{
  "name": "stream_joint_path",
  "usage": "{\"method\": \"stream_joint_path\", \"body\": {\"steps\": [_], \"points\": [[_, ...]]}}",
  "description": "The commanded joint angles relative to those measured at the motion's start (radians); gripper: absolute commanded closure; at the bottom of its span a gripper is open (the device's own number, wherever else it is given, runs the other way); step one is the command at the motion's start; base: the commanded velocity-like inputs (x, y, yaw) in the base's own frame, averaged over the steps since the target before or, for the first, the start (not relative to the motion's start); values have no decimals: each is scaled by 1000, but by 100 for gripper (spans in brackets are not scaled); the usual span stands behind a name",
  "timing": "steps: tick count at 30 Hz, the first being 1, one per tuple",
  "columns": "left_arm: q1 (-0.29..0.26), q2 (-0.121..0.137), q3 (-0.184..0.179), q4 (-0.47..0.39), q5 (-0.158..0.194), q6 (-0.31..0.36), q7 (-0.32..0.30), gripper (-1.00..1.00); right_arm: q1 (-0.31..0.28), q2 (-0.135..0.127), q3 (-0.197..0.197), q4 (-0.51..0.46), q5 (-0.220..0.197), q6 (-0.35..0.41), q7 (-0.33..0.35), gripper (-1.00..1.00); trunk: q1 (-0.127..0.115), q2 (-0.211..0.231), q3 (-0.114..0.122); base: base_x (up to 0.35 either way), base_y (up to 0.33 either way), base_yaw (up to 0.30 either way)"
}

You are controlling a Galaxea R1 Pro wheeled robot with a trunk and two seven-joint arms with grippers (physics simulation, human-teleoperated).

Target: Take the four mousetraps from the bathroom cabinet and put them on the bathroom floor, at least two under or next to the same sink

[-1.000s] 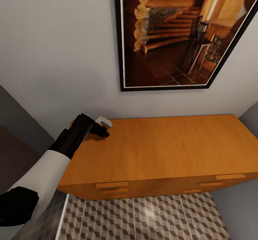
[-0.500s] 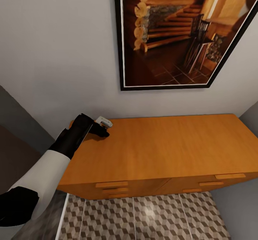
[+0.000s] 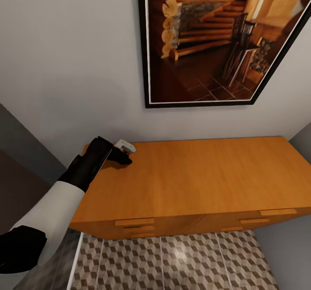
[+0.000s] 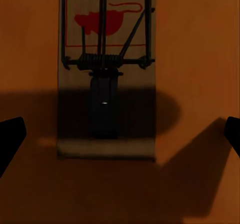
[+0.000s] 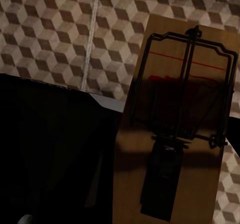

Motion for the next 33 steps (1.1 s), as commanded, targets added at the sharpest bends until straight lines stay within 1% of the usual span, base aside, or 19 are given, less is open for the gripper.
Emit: {"method": "stream_joint_path", "body": {"steps": [1, 8, 18, 19, 33], "points": [[0, 1, -2, 21, -12, 1, -10, -100, -1, 0, 4, 1, -1, -3, 0, 100, 1, -1, -3, 0, 0, 0], [0, 1, -2, 27, -12, 0, -10, -100, -1, 0, 4, 1, -1, -3, 0, 100, 1, -1, -13, 0, 0, 0], [0, 1, -2, 41, -13, 0, -10, -100, -1, 0, 4, 1, -1, -3, 0, 100, 1, -1, -14, 0, 0, 0], [0, 1, -2, 41, -13, 0, -10, 100, -1, 0, 4, 1, -1, -3, 0, 100, 1, -1, -14, 0, 0, 0], [1, -1, -2, 42, -13, -18, -10, 100, -1, 0, 4, 1, -1, -3, 1, 100, 1, -1, -14, 0, 0, 0]]}}
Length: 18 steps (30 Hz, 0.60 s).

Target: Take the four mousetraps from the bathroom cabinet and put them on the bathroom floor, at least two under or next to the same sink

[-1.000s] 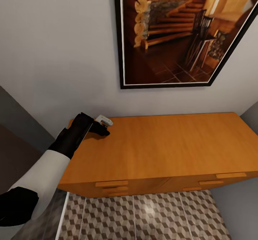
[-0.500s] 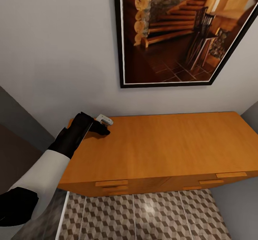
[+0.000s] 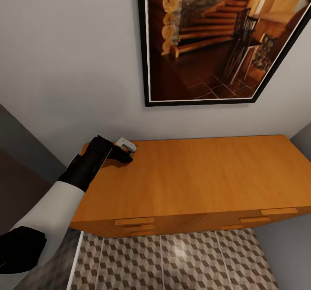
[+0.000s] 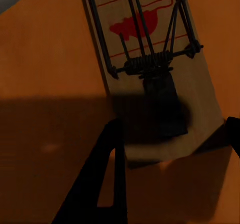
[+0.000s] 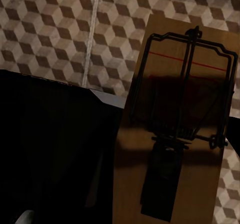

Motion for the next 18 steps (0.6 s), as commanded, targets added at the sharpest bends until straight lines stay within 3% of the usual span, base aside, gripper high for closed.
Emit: {"method": "stream_joint_path", "body": {"steps": [1, 18], "points": [[0, 1, -2, 65, -7, 3, -11, 100, -1, 0, 4, 1, -1, -3, -1, 100, 1, -1, -2, 0, 0, 0], [0, 3, 0, 0, -5, 4, -13, 100, -1, 0, 4, 1, -1, -3, 0, 100, 1, -1, -2, 0, 0, 0]]}}
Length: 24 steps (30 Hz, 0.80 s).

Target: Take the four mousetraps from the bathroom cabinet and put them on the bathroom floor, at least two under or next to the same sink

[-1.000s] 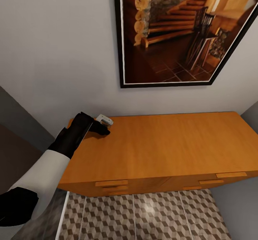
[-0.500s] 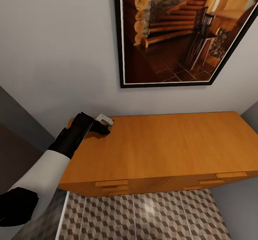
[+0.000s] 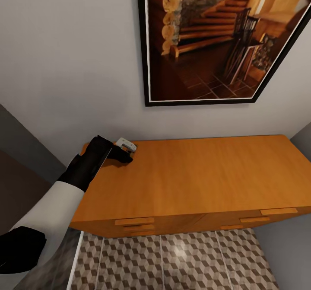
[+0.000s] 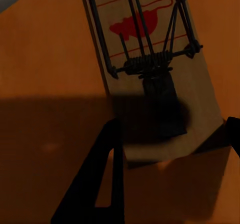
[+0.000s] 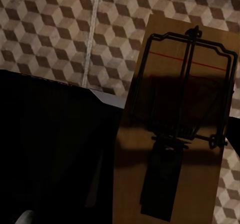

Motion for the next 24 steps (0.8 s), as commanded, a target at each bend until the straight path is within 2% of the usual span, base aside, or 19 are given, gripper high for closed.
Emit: {"method": "stream_joint_path", "body": {"steps": [1, 10, 20, 24], "points": [[0, 1, -3, -3, -10, 5, -9, 100, -1, 0, 4, 1, -1, -3, 0, 100, 1, -1, -2, 0, 0, 0], [0, 2, 0, -54, -6, 11, -9, 100, 0, 0, 4, 1, -1, -3, 0, 100, 1, -1, -2, 0, 0, 0], [0, 2, 2, -72, -5, 12, -9, 100, -1, 0, 4, 1, -1, -3, -1, 100, 1, -1, -2, 0, 0, 0], [0, 3, 2, -73, -4, 13, -9, 100, 0, 0, 4, 1, -1, -3, -1, 100, 1, -1, -2, -166, 0, 0]]}}
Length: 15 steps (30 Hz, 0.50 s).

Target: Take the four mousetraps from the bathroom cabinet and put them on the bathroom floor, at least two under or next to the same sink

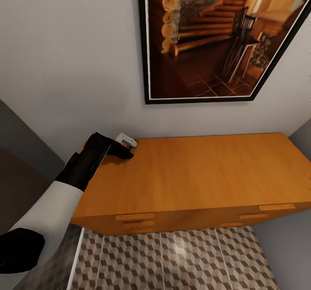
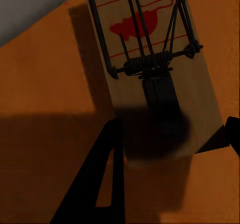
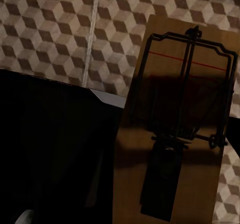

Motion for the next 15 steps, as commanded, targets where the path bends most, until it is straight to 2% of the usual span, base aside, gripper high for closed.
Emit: {"method": "stream_joint_path", "body": {"steps": [1, 15], "points": [[-1, 1, -3, -1, -11, 1, -8, 100, -1, 0, 4, 1, -1, -3, 0, 100, 0, -2, -2, -283, 0, 0], [1, 2, -3, 6, -11, 0, -8, 100, -1, 0, 4, 1, -1, -3, 0, 100, 0, -2, -2, -326, 0, 0]]}}
